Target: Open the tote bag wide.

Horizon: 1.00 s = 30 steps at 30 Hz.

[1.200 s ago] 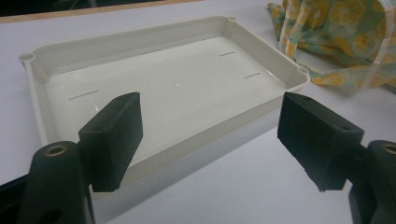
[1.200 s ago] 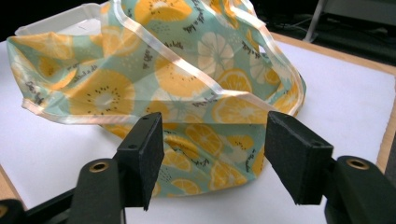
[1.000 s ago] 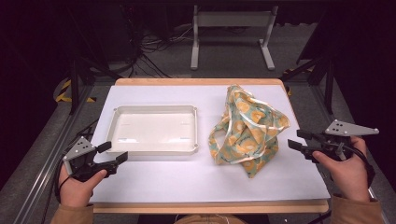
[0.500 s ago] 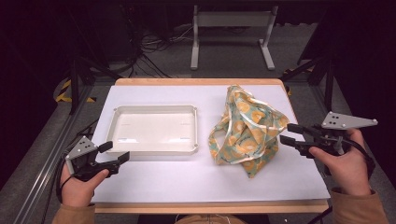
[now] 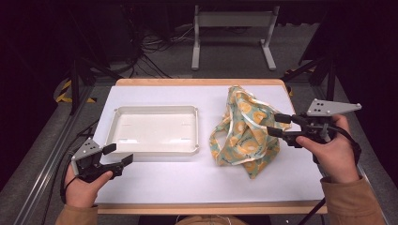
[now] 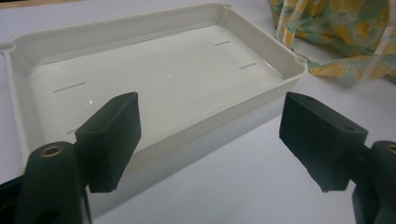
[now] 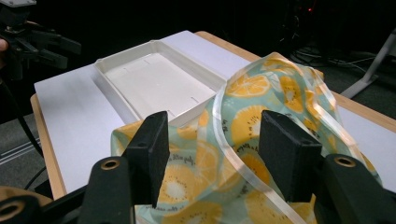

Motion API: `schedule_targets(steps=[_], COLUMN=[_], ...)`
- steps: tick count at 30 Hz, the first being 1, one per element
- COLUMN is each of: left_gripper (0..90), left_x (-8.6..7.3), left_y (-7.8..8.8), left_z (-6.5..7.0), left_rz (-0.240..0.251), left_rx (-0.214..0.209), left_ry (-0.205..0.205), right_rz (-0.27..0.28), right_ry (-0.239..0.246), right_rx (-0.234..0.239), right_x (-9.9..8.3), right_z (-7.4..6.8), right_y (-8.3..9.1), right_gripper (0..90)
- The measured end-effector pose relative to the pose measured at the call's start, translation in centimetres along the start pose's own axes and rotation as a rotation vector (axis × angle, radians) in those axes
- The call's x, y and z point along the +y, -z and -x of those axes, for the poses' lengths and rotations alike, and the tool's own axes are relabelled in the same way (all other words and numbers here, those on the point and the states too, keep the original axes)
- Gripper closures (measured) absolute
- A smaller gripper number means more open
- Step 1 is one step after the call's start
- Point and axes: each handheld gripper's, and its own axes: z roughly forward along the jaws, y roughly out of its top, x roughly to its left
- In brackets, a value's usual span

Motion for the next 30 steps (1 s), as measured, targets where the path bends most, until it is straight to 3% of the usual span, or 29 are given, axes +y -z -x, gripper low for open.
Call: schedule_targets(steps=[18, 30], left_gripper=[20.7, 20.4], left_x=[-0.4, -0.5], left_y=[-0.6, -1.0], left_z=[0.2, 0.3], left_rz=[-0.025, -0.037], left_rx=[-0.007, -0.013], left_ry=[-0.003, -0.002], right_rz=[-0.068, -0.116], right_ry=[0.027, 0.034], right_rx=[0.044, 0.021], right_x=[2.4, 2.8], right_z=[0.5, 0.9], right_y=[-5.3, -7.7], right_gripper=[45.3, 49.9])
